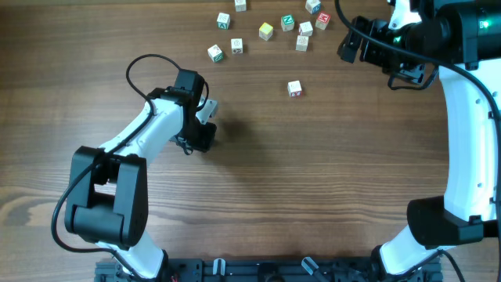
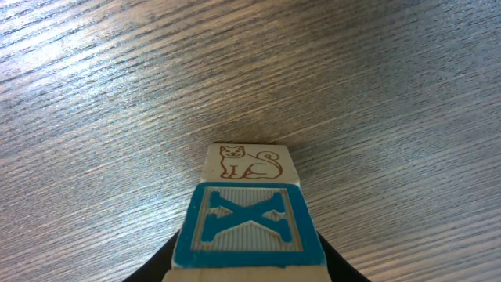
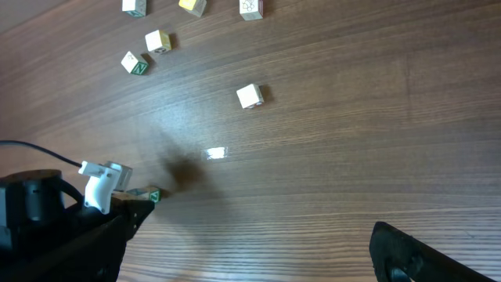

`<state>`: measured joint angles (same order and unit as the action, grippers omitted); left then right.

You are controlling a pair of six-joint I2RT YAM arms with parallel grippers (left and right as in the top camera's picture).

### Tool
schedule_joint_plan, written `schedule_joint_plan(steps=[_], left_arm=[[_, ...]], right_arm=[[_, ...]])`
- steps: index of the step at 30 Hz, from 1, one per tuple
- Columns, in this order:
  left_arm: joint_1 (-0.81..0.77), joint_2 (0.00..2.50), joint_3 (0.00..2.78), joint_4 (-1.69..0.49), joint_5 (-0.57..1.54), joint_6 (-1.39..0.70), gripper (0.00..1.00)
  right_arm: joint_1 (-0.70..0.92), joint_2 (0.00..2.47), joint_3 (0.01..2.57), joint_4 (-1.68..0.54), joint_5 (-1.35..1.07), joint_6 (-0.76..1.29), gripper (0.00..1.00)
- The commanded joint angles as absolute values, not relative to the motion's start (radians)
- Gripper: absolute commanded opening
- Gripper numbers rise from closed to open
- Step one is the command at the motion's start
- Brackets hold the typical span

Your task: Form a tower

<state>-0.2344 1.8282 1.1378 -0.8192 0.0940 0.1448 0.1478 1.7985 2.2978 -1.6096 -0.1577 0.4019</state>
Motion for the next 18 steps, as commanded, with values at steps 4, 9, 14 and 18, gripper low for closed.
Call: schedule_joint_plan(steps=[4, 9, 14, 18], left_arm=[[-0.229, 1.833, 1.13, -0.823, 0.088, 0.141, 0.39], [-0.229, 1.833, 1.13, -0.823, 0.089, 0.141, 0.56], [-0.229, 1.833, 1.13, -0.823, 0.088, 0.141, 0.72], [-0.229, 1.833, 1.132, -0.823, 0.088, 0.142, 0.98]], right_arm=[[0.149, 1.797, 2.296, -1.608, -0.173, 0.392, 1.0], [0.149, 1.797, 2.296, -1.608, -0.173, 0.392, 1.0], [0.149, 1.797, 2.296, -1.608, -0.173, 0.392, 1.0], [0.149, 1.797, 2.296, -1.608, -0.173, 0.392, 1.0]])
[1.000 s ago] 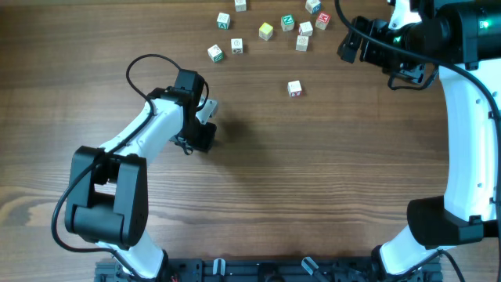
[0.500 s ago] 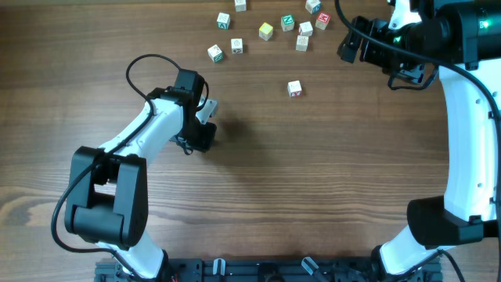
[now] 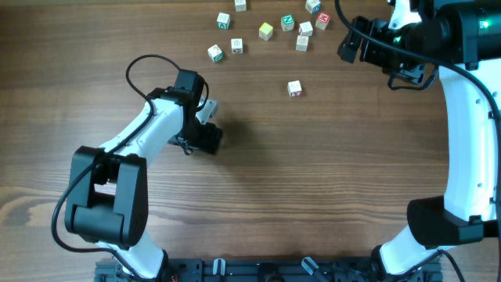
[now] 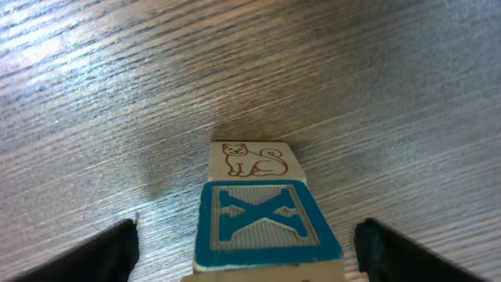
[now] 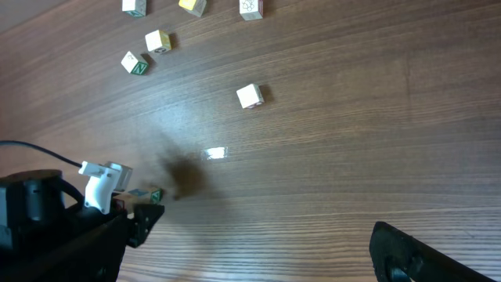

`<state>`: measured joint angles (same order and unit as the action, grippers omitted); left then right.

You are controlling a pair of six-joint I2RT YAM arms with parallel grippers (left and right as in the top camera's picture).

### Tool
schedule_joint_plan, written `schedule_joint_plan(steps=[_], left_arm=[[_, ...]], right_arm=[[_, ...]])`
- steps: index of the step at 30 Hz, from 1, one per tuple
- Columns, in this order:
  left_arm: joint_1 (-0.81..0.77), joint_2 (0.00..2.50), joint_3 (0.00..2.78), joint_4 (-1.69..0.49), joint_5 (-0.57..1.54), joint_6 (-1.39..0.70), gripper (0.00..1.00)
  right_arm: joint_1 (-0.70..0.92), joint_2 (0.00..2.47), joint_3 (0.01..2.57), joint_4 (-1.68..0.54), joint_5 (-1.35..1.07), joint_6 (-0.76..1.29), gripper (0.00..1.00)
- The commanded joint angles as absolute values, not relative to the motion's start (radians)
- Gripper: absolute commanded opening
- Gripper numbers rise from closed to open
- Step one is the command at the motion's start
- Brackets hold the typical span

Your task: Form a tower

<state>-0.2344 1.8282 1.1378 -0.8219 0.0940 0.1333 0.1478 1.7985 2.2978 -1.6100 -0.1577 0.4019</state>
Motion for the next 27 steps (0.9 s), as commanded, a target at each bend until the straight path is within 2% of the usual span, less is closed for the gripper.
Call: schedule_joint_plan(steps=[1, 5, 12, 18, 27], left_arm=[[-0.229, 1.833, 1.134, -0.823, 0.088, 0.141, 1.0], [-0.232, 1.832, 1.183, -0.876, 0.088, 0.138, 1.0], [-0.234, 1.721, 1.51, -1.171, 0.111, 0.109, 1.0], [-0.233, 1.519, 1.533, -1.152, 0.104, 0.074, 1.0], [-0.233, 1.649, 1.518, -1.155, 0.076, 0.073, 1.0]], right_arm=[[0.149, 1.797, 2.296, -1.608, -0.173, 0.392, 1.0], [0.149, 1.797, 2.296, -1.608, -0.173, 0.392, 1.0], [0.149, 1.797, 2.296, -1.608, -0.173, 0.392, 1.0], [0.149, 1.797, 2.296, -1.608, -0.173, 0.393, 1.0], [0.149, 1.797, 2.296, -1.608, -0.173, 0.392, 1.0]])
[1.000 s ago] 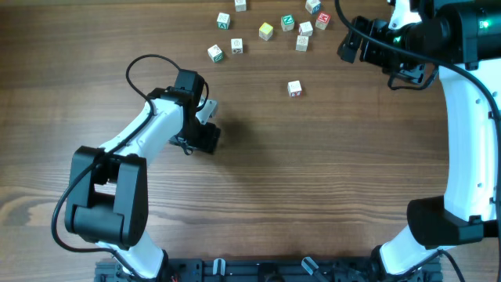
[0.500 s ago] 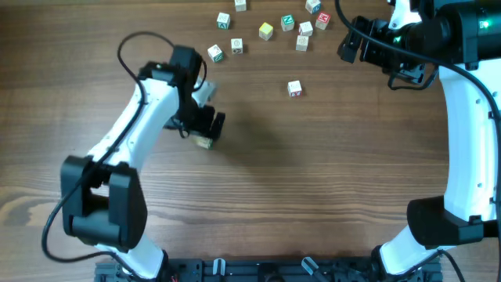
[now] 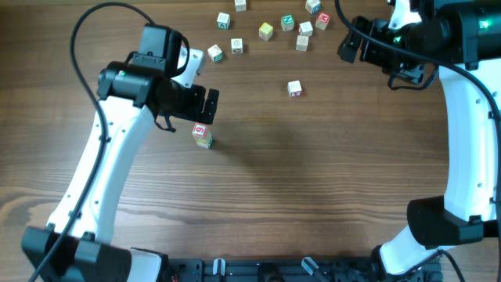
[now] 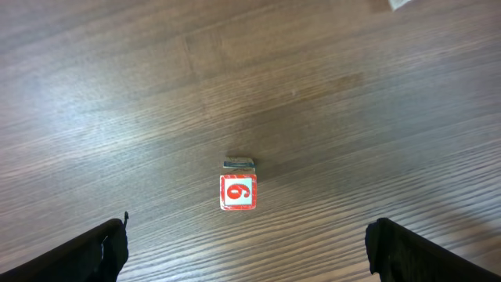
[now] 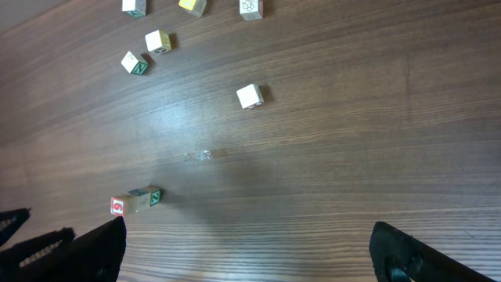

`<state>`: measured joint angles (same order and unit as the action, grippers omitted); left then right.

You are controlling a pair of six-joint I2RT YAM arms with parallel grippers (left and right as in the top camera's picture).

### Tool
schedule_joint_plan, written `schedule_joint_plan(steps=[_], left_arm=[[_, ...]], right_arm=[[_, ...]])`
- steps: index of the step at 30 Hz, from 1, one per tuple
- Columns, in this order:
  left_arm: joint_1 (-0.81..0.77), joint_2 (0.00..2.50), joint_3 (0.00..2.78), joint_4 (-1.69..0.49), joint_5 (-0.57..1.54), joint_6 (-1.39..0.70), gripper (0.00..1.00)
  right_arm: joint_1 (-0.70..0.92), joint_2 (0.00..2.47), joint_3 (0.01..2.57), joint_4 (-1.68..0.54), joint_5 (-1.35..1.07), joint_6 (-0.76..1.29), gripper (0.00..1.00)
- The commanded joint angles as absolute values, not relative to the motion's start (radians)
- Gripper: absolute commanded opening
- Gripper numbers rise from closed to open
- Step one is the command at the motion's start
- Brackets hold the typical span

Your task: Form a tower

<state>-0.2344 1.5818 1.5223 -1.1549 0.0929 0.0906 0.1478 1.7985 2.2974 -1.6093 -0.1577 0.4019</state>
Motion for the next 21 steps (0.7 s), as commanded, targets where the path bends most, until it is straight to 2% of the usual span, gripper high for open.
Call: schedule_joint_plan(steps=[1, 8, 12, 16, 21], left_arm=[[-0.233, 1.673, 1.518, -1.159, 0.076, 0.074, 1.0], [-0.234, 1.821, 1.518, -1.172, 0.082, 0.069, 1.0], [-0.234, 1.759, 1.559, -1.178, 0.117, 0.035, 1.0], [-0.233, 1.589, 1.592, -1.098, 0.121, 0.036, 1.0], [-0.233, 1.636, 1.553, -1.149, 0.121, 0.037, 1.0]], right_arm=[[0.149, 1.797, 2.296, -1.608, -0.173, 0.392, 1.0], [0.149, 1.797, 2.296, -1.608, -0.173, 0.392, 1.0], [0.149, 1.797, 2.296, -1.608, -0.154, 0.393, 1.0], [0.149, 1.797, 2.296, -1.608, -0.142, 0.393, 1.0], [0.149, 1.797, 2.296, -1.608, -0.142, 0.393, 1.0]])
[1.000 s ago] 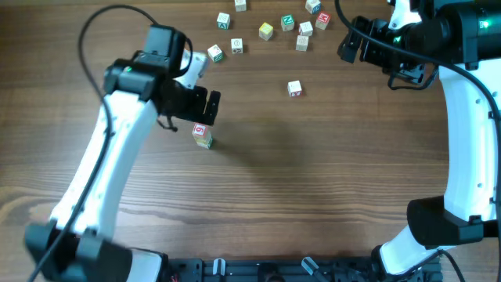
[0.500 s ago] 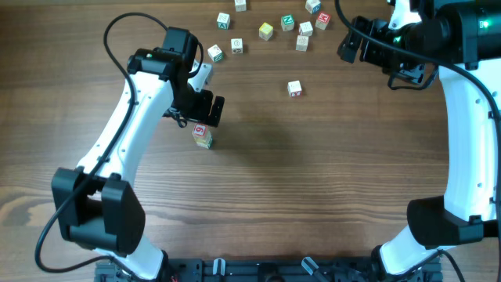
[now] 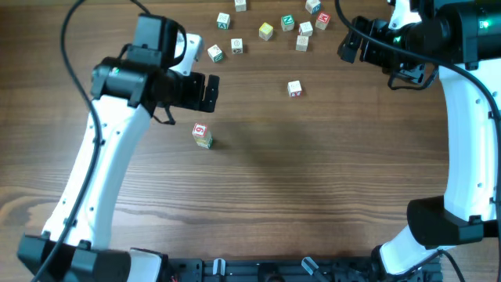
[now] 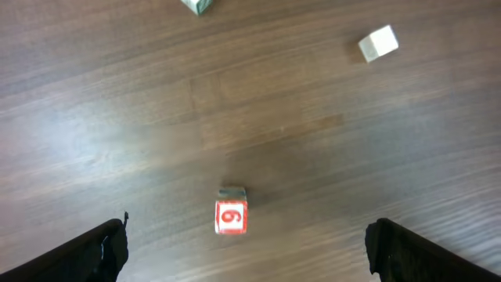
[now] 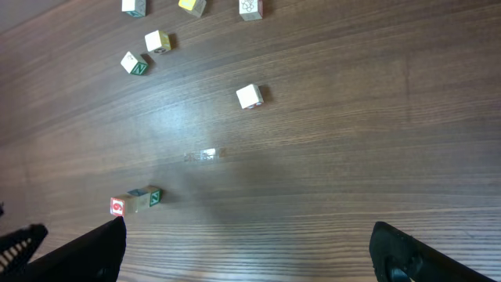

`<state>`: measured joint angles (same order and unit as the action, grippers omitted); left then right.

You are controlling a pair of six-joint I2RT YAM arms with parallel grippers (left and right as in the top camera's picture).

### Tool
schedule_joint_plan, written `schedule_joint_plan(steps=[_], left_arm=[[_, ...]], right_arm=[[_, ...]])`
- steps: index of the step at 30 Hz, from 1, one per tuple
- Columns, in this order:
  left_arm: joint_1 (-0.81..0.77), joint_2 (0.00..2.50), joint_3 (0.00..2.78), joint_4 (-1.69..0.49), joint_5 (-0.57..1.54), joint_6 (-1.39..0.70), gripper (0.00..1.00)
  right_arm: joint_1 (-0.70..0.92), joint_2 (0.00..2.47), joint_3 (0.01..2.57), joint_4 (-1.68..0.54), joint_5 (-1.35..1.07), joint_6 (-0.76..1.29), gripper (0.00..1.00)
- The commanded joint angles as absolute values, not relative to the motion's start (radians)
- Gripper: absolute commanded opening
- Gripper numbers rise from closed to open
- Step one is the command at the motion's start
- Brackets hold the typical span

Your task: Form a tower

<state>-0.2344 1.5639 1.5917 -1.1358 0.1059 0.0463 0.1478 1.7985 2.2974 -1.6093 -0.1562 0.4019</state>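
A two-block stack [image 3: 203, 135] stands on the table left of the middle, its top face a red 9 [image 4: 230, 217]. In the right wrist view the stack [image 5: 135, 200] shows from the side, with a green-lettered block under the red one. My left gripper [image 3: 202, 92] hangs open, high above and beyond the stack, with nothing between its fingers [image 4: 102, 254]. The right gripper [image 3: 351, 45] is open and empty at the far right, well away from the stack.
Several loose letter blocks [image 3: 266, 30] lie scattered along the far edge. One single block [image 3: 294, 88] lies apart, nearer the middle, also seen as a pale block [image 5: 249, 95]. The right arm's white links run down the right side.
My left gripper, still open, has drawn farther from the stack toward the far side. The stack looks smaller and lower in the left wrist view. The right arm has not moved.
My left gripper was shut low at the table on a block with a blue X face. Then its jaws stood open with the block left standing. After that it hung high over a two-block stack with a red 9 on top, and now higher still.
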Motion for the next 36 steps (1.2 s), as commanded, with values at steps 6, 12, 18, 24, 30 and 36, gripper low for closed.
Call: schedule_joint_plan(steps=[6, 12, 18, 24, 30, 36], left_arm=[[-0.234, 1.786, 1.505, -1.144, 0.121, 0.044, 1.0], [-0.234, 1.905, 1.505, -1.131, 0.121, 0.044, 1.0], [-0.234, 1.965, 1.505, -1.111, 0.121, 0.075, 1.0], [-0.234, 1.996, 1.489, -1.106, 0.118, 0.11, 1.0], [-0.234, 1.996, 1.395, -1.027, 0.095, 0.127, 1.0], [-0.234, 1.996, 1.389, -0.989, 0.068, 0.133, 1.0]], right_arm=[[0.149, 1.797, 2.296, -1.608, -0.143, 0.393, 1.0], [0.149, 1.797, 2.296, -1.608, -0.142, 0.393, 1.0], [0.149, 1.797, 2.296, -1.608, -0.142, 0.393, 1.0], [0.149, 1.797, 2.296, -1.608, -0.142, 0.392, 1.0], [0.149, 1.797, 2.296, -1.608, -0.142, 0.393, 1.0], [0.149, 1.797, 2.296, -1.608, -0.142, 0.393, 1.0]])
